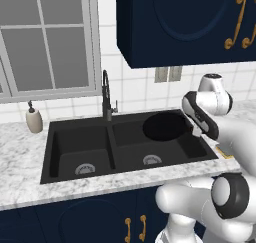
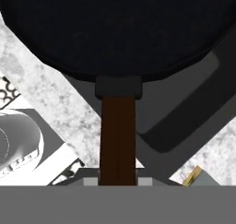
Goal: Pick the pan and sponge and place them into the sink. Then turn on the water.
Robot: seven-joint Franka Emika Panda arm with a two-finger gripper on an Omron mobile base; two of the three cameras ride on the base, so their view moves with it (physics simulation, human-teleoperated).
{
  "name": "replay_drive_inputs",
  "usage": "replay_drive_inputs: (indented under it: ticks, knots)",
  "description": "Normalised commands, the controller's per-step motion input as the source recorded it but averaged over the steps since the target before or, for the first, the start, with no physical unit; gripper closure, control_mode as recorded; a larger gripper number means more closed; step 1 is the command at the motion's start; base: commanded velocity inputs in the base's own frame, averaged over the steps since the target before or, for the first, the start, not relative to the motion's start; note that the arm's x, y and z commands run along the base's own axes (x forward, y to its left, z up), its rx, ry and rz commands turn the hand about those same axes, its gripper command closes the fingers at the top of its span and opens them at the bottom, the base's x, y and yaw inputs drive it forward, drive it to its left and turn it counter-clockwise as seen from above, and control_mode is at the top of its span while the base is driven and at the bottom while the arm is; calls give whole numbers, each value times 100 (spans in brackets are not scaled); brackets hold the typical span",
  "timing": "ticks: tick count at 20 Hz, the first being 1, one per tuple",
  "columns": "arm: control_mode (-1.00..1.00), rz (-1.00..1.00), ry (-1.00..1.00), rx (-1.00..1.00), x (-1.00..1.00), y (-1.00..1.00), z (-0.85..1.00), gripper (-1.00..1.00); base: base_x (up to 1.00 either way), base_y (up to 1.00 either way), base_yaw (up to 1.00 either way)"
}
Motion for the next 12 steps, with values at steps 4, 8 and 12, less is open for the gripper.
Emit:
replay_drive_inputs:
  ticks: [4,8,12]
  knots:
    - [-100,0,3,-4,12,37,-10,100,0,0,0]
    - [-100,1,9,0,17,14,-16,100,0,0,0]
    - [-100,6,9,1,14,0,-12,100,0,0,0]
